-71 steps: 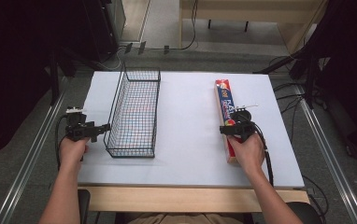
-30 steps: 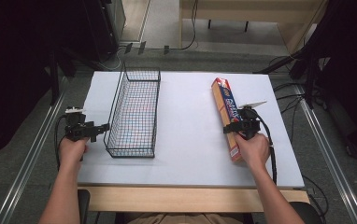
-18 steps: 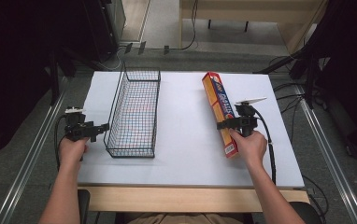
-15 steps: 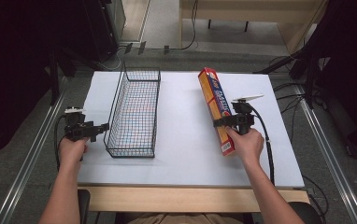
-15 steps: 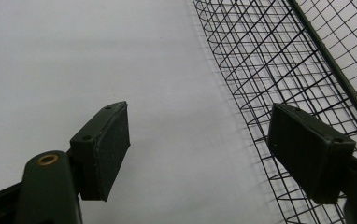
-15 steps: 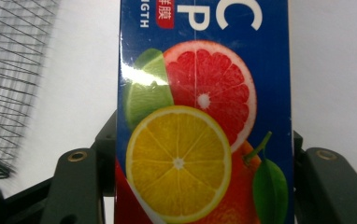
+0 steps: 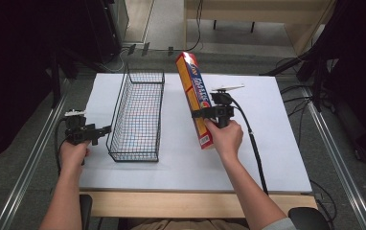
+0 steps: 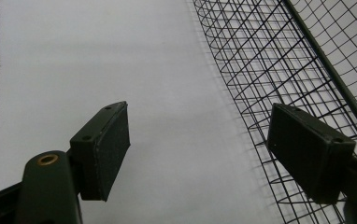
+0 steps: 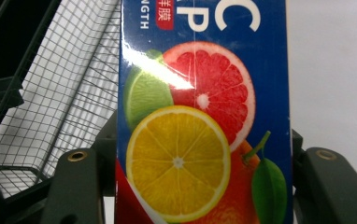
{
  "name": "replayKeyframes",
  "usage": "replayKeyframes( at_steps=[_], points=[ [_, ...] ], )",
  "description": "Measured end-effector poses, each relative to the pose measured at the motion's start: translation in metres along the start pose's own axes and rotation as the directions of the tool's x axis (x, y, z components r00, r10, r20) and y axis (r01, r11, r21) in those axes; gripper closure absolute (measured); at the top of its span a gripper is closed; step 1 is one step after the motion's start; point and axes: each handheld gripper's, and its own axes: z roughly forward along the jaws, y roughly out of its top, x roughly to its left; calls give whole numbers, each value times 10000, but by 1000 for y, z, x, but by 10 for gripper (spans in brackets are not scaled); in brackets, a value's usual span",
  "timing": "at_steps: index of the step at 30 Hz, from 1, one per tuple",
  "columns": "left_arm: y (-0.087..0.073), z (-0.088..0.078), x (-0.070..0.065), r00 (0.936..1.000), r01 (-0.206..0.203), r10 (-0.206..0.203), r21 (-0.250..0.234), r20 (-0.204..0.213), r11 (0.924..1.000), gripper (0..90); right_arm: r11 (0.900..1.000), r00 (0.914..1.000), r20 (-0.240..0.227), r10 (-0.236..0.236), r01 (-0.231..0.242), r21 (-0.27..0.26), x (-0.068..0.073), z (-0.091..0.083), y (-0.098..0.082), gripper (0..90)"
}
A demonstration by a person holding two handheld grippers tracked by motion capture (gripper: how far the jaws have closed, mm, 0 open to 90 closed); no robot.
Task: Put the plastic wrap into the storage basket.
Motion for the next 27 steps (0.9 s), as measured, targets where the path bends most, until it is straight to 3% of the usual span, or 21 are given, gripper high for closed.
replayKeyframes(
  at_steps=[4, 6, 7, 14, 27],
  points=[
    [0, 0, 0, 10000, 36, -36, -26, -14, 10000, 220, 9999, 9990, -443, 58, -62, -92, 18, 11, 4, 411],
    [0, 0, 0, 10000, 25, -25, -40, 5, 10000, 221, 10000, 9989, -471, 19, -20, -37, 23, 13, 6, 411],
    [0, 0, 0, 10000, 29, -29, -46, 6, 10000, 221, 10000, 9987, -513, -61, 60, -13, 33, 18, 8, 410],
    [0, 0, 1, 10000, 46, -46, -77, 14, 10000, 221, 9987, 9973, -585, -454, 438, -277, 66, 29, 18, 411],
    [1, -1, 1, 10000, 70, -70, -153, 15, 9999, 221, 9990, 9956, -919, -185, 147, -416, 108, 54, 21, 410]
  ],
)
